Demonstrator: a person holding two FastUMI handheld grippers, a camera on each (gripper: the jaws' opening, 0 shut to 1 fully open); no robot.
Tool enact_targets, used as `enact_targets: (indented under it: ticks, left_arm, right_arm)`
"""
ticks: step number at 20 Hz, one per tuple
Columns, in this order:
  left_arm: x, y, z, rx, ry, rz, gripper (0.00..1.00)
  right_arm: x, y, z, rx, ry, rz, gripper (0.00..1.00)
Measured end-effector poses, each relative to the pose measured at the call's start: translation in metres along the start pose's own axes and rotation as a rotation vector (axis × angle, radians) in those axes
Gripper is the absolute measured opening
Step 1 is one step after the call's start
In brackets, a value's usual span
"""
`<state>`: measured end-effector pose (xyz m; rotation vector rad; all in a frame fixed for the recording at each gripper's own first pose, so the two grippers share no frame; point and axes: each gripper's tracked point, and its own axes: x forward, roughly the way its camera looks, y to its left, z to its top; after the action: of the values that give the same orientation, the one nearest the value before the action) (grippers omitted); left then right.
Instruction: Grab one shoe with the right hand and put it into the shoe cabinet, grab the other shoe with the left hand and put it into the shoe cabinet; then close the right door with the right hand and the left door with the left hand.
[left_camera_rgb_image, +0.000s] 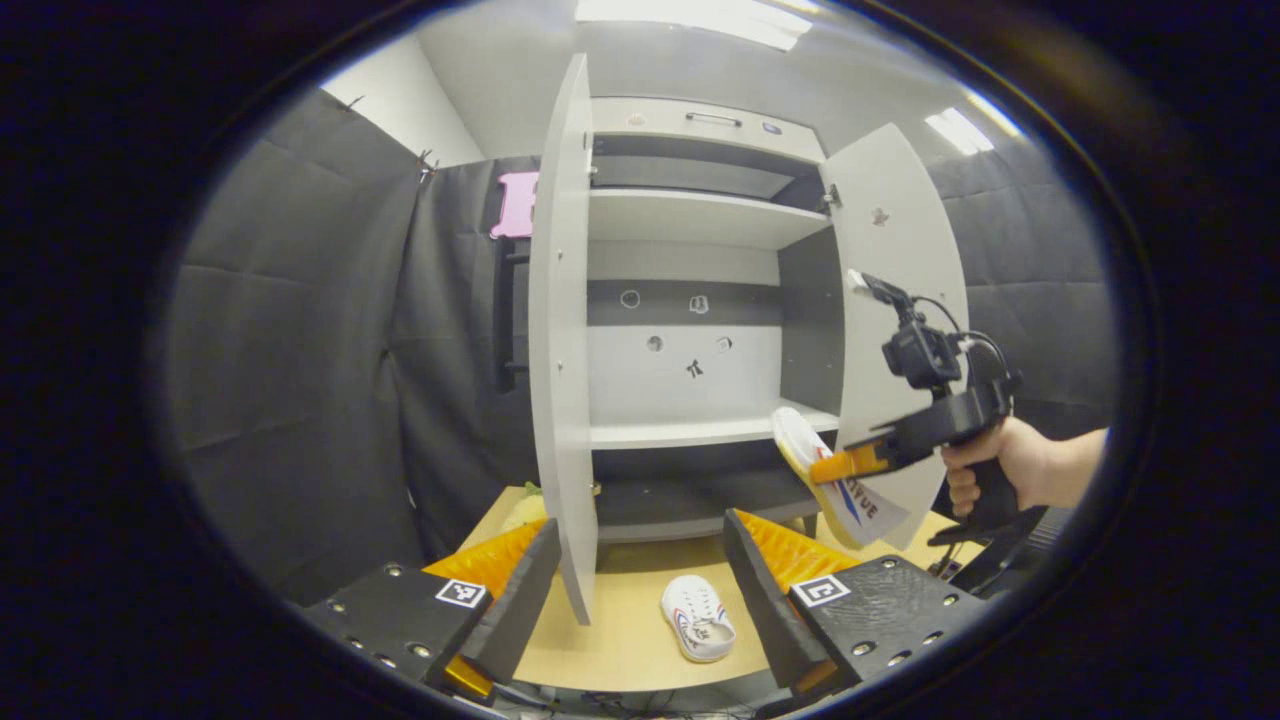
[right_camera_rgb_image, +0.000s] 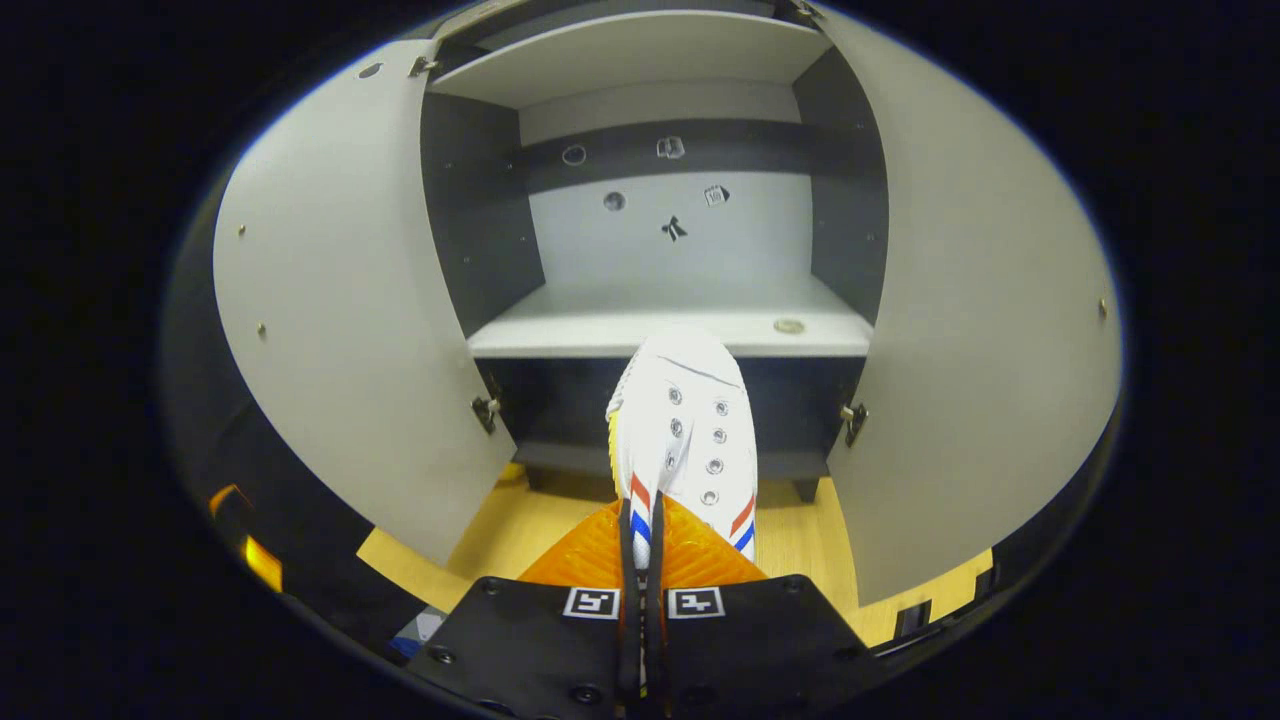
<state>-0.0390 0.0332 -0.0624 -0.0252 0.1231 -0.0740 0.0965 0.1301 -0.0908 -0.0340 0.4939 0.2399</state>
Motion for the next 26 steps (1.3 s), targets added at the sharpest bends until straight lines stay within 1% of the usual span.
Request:
enact_targets:
  ticks: [2, 4, 8, 11, 14, 16, 18, 21, 26]
  left_arm:
    - [0.005, 0.001, 0.001, 0.017, 0.005, -0.01, 0.94]
    - [0.012, -0.002, 0.013, 0.023, -0.017, -0.018, 0.94]
    - [0.026, -0.005, 0.028, 0.017, -0.044, -0.003, 0.94]
    - [0.044, -0.019, 0.022, 0.011, -0.023, -0.012, 0.94]
    - [0.061, -0.032, 0.016, 0.025, 0.003, 0.003, 0.94]
    - [0.071, -0.04, 0.011, 0.018, 0.022, 0.01, 0.94]
    - [0.08, -0.043, 0.007, 0.02, 0.042, 0.037, 0.94]
    - [0.09, -0.046, 0.0, 0.01, 0.072, 0.088, 0.94]
    - [0.099, -0.048, -0.008, 0.013, 0.11, 0.188, 0.94]
  right_arm:
    - [0.008, -0.003, 0.031, -0.022, -0.044, -0.023, 0.04]
    - [0.017, -0.004, 0.061, -0.008, -0.09, -0.024, 0.04]
    - [0.041, -0.018, 0.112, -0.005, -0.164, -0.029, 0.03]
    - [0.061, -0.031, 0.147, -0.009, -0.213, -0.036, 0.04]
    - [0.086, -0.051, 0.175, 0.004, -0.247, -0.041, 0.03]
    - [0.104, -0.063, 0.185, 0.011, -0.251, -0.044, 0.03]
    - [0.12, -0.072, 0.189, 0.019, -0.243, -0.038, 0.03]
    - [0.148, -0.084, 0.194, 0.034, -0.233, -0.036, 0.03]
    - [0.19, -0.092, 0.198, 0.075, -0.207, 0.012, 0.03]
